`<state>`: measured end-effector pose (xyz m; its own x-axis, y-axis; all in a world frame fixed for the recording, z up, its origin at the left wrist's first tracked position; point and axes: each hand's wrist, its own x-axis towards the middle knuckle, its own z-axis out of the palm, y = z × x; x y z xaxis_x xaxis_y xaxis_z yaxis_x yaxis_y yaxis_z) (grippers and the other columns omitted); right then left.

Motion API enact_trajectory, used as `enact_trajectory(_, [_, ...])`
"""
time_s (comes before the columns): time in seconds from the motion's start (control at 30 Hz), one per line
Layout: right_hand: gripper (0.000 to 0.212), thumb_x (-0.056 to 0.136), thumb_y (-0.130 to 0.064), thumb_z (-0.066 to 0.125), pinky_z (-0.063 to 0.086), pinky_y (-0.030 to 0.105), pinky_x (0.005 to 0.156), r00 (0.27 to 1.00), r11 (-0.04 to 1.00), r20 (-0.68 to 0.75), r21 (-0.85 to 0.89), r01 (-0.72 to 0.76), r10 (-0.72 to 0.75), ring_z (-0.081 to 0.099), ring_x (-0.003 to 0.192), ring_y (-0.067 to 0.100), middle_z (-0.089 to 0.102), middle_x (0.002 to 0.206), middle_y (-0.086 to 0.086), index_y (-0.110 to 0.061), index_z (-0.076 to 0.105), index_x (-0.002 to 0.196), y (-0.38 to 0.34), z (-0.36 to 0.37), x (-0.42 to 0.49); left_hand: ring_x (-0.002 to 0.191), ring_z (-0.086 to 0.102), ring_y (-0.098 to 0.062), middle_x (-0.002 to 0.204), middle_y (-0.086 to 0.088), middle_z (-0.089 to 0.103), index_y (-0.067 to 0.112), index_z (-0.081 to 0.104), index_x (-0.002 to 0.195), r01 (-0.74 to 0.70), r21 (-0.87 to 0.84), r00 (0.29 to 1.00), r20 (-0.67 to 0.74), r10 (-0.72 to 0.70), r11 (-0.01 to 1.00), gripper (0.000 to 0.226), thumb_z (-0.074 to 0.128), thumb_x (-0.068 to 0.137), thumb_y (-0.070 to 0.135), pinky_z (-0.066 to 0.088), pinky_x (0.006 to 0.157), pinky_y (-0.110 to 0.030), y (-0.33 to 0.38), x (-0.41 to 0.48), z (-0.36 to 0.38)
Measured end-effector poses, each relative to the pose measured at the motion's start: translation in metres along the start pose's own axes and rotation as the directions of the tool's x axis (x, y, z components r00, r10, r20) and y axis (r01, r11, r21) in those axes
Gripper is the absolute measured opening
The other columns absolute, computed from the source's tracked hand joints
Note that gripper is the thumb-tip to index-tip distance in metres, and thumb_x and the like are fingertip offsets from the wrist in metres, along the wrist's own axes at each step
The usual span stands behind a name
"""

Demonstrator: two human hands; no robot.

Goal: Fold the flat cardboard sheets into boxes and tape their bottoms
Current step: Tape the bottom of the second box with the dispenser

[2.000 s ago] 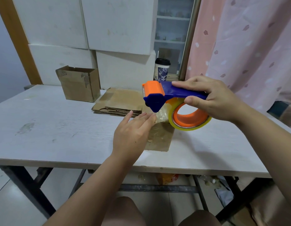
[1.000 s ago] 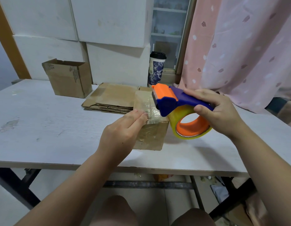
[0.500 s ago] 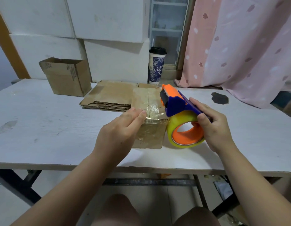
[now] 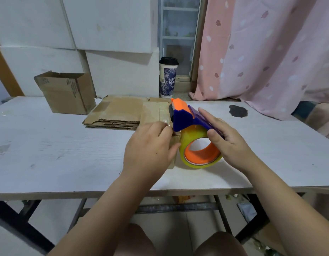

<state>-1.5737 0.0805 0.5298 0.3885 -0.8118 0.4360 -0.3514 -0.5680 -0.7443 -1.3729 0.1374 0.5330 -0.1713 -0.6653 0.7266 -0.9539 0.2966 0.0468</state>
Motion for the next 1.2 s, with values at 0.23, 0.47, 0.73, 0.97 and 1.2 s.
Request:
enact_trajectory(0.23, [0.042, 0.084, -0.061, 0.04, 0.035, 0.016, 0.093, 0.992, 0.983, 0.113, -0.164, 0.078, -0.059, 0.046, 0.118, 0.0, 0.045, 0.138, -0.011, -0.055, 0.033, 0.124, -0.008, -0.003, 0.007, 0.071, 0.062, -0.025, 0.082, -0.003, 0.068, 0.011, 0.071, 0.087, -0.023, 0.03, 0.999, 0.038, 0.022, 0.999, 0.022, 0.08, 0.072, 0.023, 0.042, 0.053, -0.026, -0.008, 0.002, -0.001])
enact_trajectory(0.47, [0.056, 0.081, -0.081, 0.03, 0.03, 0.002, 0.084, 0.984, 0.936, 0.064, -0.304, 0.176, -0.164, 0.048, 0.102, -0.003, 0.052, 0.121, -0.014, -0.061, 0.021, 0.132, -0.01, 0.001, 0.017, 0.07, 0.062, -0.024, 0.083, -0.002, 0.068, 0.011, 0.069, 0.103, -0.072, 0.033, 0.997, 0.015, 0.071, 0.997, 0.035, 0.079, 0.073, 0.026, 0.044, 0.054, -0.026, -0.017, -0.003, 0.003])
enact_trajectory(0.73, [0.077, 0.078, -0.081, 0.036, 0.034, 0.011, 0.092, 0.97, 0.929, 0.025, -0.281, 0.241, -0.244, 0.05, 0.108, 0.009, 0.053, 0.121, -0.015, -0.037, 0.03, 0.14, -0.012, -0.009, 0.016, 0.078, 0.066, -0.024, 0.092, -0.003, 0.071, 0.012, 0.072, 0.109, -0.132, -0.022, 0.988, -0.08, 0.13, 0.991, 0.029, 0.053, 0.092, 0.026, 0.054, 0.055, -0.033, -0.024, -0.004, 0.008])
enact_trajectory(0.97, [0.076, 0.077, -0.072, 0.049, 0.033, 0.008, 0.087, 0.956, 0.867, 0.089, -0.404, 0.291, -0.28, 0.048, 0.095, 0.013, 0.06, 0.11, 0.004, -0.035, 0.029, 0.139, -0.014, -0.024, 0.016, 0.075, 0.067, -0.024, 0.09, -0.005, 0.071, 0.01, 0.072, 0.108, -0.195, 0.026, 0.971, -0.138, 0.197, 0.98, 0.027, 0.054, 0.091, 0.022, 0.052, 0.051, -0.029, -0.029, -0.004, 0.01])
enact_trajectory(1.2, [0.076, 0.08, -0.078, 0.039, 0.03, 0.003, 0.082, 0.953, 0.871, 0.036, -0.397, 0.291, -0.302, 0.042, 0.087, 0.002, 0.057, 0.103, -0.004, -0.033, 0.029, 0.14, -0.005, -0.029, 0.008, 0.073, 0.066, -0.024, 0.088, -0.003, 0.071, 0.013, 0.073, 0.106, -0.182, 0.002, 0.971, -0.16, 0.18, 0.983, 0.026, 0.055, 0.09, 0.022, 0.051, 0.049, -0.029, -0.028, -0.004, 0.01])
